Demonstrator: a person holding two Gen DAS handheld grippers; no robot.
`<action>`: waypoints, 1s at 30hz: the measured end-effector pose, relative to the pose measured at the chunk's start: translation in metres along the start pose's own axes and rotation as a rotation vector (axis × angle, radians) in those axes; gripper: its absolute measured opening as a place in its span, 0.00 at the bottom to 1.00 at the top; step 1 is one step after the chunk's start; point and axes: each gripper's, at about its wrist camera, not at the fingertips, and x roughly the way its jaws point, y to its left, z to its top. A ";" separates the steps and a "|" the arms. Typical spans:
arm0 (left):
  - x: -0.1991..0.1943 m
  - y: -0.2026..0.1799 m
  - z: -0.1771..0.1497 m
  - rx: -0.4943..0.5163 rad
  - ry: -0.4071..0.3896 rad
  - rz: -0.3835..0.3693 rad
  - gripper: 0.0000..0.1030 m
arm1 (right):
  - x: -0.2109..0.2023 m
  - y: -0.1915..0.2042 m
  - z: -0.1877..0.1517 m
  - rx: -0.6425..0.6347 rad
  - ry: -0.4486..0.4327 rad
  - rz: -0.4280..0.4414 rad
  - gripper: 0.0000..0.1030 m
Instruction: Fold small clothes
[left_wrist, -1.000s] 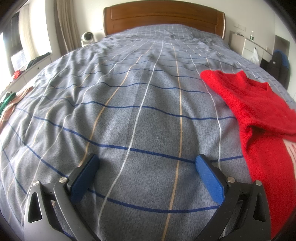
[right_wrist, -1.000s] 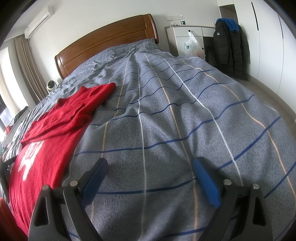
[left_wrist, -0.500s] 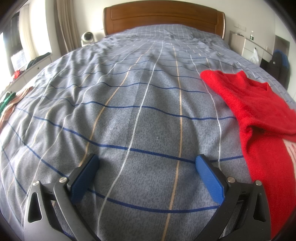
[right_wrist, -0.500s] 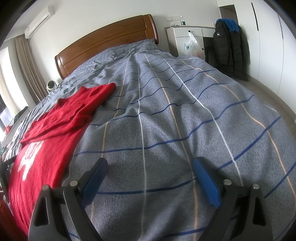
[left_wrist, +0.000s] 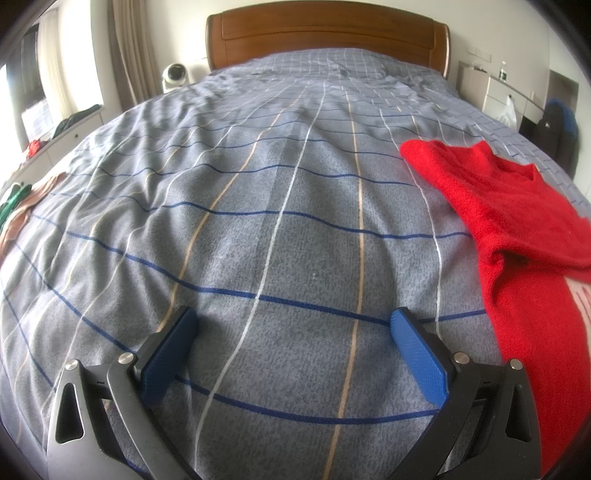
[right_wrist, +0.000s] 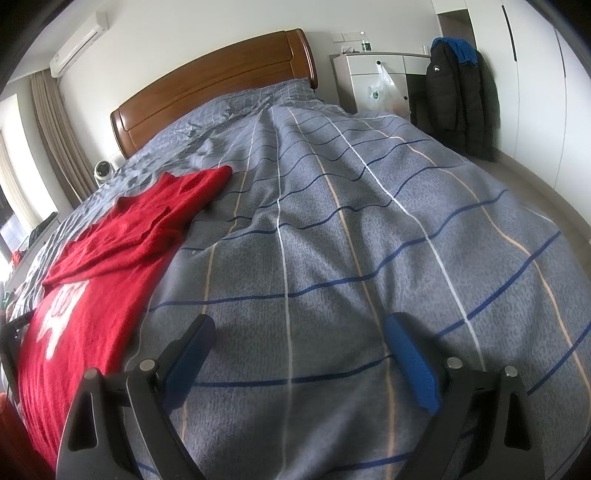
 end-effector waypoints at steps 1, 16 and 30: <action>0.001 0.000 0.001 0.000 0.000 0.000 1.00 | 0.000 0.000 0.000 0.000 0.000 0.000 0.90; 0.000 0.000 0.001 0.001 0.000 0.000 1.00 | 0.001 0.000 0.000 -0.003 0.000 -0.007 0.90; 0.000 0.000 -0.001 0.001 -0.001 0.000 1.00 | 0.000 0.001 0.000 -0.004 -0.001 -0.007 0.90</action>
